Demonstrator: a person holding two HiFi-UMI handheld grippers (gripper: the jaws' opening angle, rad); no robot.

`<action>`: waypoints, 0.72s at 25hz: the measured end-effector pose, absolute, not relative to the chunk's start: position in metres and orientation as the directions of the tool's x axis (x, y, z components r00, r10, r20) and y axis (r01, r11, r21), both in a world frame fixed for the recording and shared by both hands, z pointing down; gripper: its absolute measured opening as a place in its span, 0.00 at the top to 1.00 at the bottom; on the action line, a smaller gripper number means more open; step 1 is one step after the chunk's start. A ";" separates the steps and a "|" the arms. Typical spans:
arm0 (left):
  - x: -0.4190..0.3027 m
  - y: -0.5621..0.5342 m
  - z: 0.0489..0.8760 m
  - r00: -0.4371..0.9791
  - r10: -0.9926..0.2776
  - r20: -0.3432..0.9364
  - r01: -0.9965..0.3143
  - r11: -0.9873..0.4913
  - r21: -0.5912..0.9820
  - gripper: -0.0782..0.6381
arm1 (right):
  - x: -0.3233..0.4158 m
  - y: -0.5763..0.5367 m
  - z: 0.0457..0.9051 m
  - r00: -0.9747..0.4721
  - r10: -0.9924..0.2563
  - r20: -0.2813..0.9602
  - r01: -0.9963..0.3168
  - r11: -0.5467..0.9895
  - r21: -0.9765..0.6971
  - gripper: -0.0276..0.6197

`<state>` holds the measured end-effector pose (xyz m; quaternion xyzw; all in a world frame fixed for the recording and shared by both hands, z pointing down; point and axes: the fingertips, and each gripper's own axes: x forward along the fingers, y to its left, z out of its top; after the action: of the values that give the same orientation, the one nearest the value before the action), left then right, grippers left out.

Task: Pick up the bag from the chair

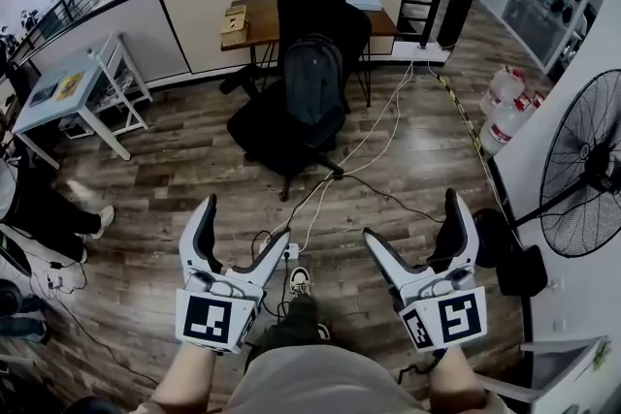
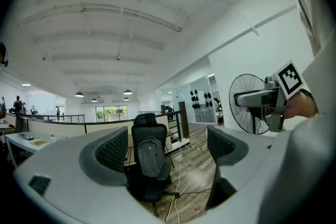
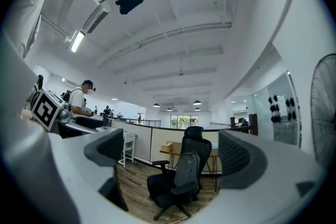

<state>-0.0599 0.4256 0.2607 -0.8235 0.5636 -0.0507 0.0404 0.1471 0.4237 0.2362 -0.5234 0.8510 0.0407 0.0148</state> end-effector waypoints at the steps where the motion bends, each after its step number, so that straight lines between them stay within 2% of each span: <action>1: -0.063 0.415 0.263 0.359 -0.932 0.043 -0.924 -0.361 -0.125 0.26 | 0.145 0.413 0.238 -0.450 -0.891 -0.063 -0.893 0.448 0.054 0.09; 18: -0.140 0.209 0.261 0.359 -0.933 0.033 -0.924 -0.361 -0.128 0.26 | 0.082 0.210 0.241 -0.427 -0.904 -0.032 -0.903 0.425 0.059 0.10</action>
<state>-0.1398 0.2090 0.2610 -0.8233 0.5638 -0.0500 0.0434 0.0820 0.2096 0.2410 -0.5354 0.8440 0.0336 -0.0025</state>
